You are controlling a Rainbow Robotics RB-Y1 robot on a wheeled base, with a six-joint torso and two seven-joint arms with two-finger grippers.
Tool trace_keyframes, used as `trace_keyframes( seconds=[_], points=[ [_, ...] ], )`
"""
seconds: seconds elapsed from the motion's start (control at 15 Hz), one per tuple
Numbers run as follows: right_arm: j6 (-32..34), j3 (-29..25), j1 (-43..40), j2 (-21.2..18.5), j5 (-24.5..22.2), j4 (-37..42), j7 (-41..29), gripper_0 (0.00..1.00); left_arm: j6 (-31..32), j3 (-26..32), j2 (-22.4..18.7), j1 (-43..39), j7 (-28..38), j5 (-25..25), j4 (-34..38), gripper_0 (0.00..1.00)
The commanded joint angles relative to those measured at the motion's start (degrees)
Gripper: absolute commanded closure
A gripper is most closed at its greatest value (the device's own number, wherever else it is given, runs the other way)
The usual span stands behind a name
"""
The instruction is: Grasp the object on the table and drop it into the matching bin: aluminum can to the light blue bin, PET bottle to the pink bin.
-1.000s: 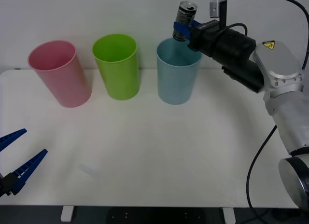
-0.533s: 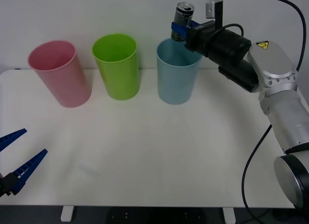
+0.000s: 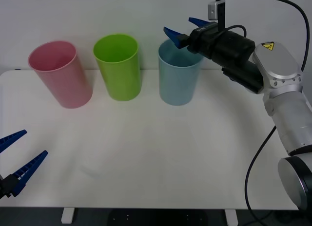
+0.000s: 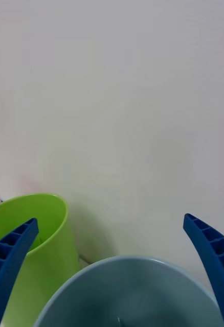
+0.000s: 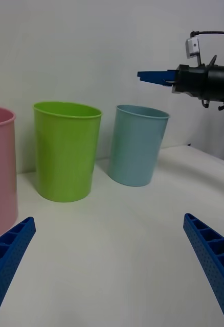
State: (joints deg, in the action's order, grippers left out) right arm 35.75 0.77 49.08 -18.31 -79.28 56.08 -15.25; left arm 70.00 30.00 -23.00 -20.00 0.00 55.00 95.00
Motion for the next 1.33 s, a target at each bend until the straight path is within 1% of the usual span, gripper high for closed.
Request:
trace_keyframes(
  seconds=[0.07,0.4,0.6,0.93,1.13,1.2,1.33],
  points=[
    [3.10,-1.47,-1.97,-0.33,0.27,2.19,0.40,0.00,0.00,0.00,0.00,0.00,0.00,0.00,0.00,0.00],
    [3.80,-1.47,-9.97,-1.65,0.62,13.00,-0.13,0.00,0.00,0.00,0.00,0.00,0.00,0.00,0.00,0.00],
    [4.95,-1.47,-15.42,-3.14,1.50,18.89,-0.21,0.00,0.00,0.00,0.00,0.00,0.00,0.00,0.00,0.00],
    [7.23,-1.47,-26.05,-6.92,5.45,28.55,1.10,0.00,0.00,0.00,0.00,0.00,0.00,0.00,0.00,0.00],
    [8.81,-1.64,-32.82,-9.20,7.82,34.36,2.86,0.00,0.00,0.00,0.00,0.00,0.00,0.00,0.00,0.00],
    [10.04,-2.26,-35.37,-9.82,8.88,36.20,5.59,0.00,0.00,0.00,0.00,0.00,0.00,0.00,0.00,0.00],
    [14.53,-5.16,-39.15,-9.91,9.14,37.52,9.45,0.00,0.00,0.00,0.00,0.00,0.00,0.00,0.00,0.00]
  ],
)
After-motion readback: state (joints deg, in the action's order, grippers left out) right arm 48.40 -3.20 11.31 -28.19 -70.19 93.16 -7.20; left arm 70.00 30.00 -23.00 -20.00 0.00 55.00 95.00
